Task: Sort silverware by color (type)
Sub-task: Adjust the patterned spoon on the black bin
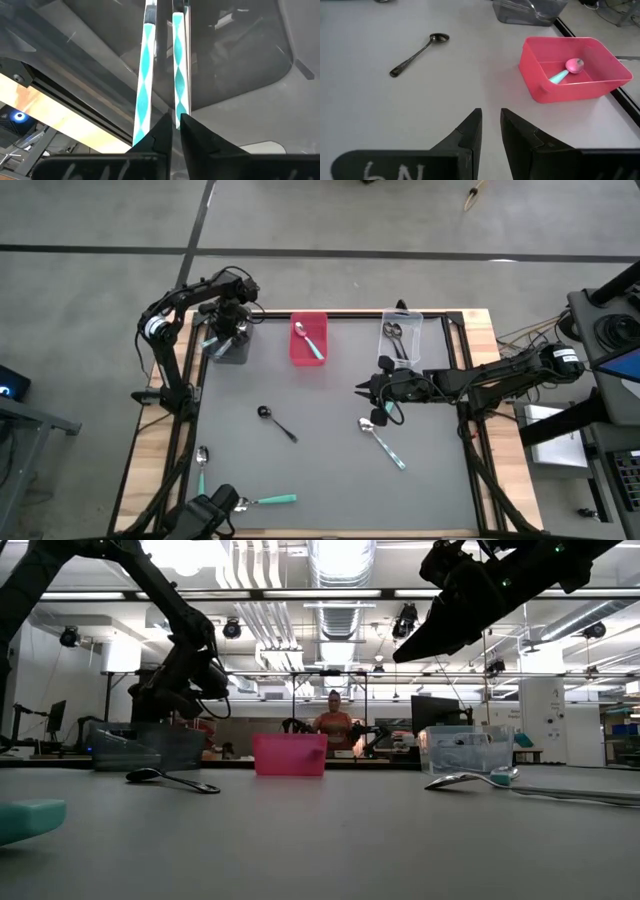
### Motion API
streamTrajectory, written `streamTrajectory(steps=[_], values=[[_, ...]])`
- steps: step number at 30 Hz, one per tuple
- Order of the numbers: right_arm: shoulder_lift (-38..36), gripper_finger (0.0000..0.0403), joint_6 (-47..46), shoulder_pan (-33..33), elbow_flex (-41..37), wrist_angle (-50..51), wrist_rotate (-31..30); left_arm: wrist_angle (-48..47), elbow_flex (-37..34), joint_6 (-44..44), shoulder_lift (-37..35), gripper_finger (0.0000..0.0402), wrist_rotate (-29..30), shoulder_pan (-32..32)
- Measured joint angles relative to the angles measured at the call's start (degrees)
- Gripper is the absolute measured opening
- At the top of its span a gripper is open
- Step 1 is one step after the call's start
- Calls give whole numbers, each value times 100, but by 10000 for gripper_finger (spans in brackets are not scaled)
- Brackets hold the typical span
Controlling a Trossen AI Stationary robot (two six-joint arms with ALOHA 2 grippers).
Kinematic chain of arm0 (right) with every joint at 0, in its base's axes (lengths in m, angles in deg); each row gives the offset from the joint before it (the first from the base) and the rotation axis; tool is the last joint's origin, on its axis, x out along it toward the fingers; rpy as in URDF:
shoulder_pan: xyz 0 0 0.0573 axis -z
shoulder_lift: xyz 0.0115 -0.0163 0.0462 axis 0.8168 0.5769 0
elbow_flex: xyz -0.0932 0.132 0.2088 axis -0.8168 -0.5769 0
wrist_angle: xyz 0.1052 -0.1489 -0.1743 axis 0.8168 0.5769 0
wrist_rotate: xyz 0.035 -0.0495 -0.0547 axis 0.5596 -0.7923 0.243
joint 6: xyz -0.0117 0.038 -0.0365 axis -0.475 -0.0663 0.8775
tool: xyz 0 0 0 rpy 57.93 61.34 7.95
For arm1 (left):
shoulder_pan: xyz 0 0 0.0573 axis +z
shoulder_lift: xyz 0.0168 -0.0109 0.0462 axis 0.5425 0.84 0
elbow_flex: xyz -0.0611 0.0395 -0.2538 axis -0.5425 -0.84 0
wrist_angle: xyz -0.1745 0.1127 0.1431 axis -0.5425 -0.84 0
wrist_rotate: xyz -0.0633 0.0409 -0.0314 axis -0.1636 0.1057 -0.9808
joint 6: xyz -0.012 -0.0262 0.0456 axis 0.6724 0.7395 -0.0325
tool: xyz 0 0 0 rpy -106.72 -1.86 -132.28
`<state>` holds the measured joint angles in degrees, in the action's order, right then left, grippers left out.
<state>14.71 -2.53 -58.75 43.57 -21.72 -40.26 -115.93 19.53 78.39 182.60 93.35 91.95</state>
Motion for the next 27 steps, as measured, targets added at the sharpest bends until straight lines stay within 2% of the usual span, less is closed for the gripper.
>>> streamTrajectory(steps=[12,27], values=[[0,61,2,2,0,0,-2,288,-40,9,0,82,0,0],[0,61,4,1,0,0,-2,683,-738,-86,-28,76,-65,4]])
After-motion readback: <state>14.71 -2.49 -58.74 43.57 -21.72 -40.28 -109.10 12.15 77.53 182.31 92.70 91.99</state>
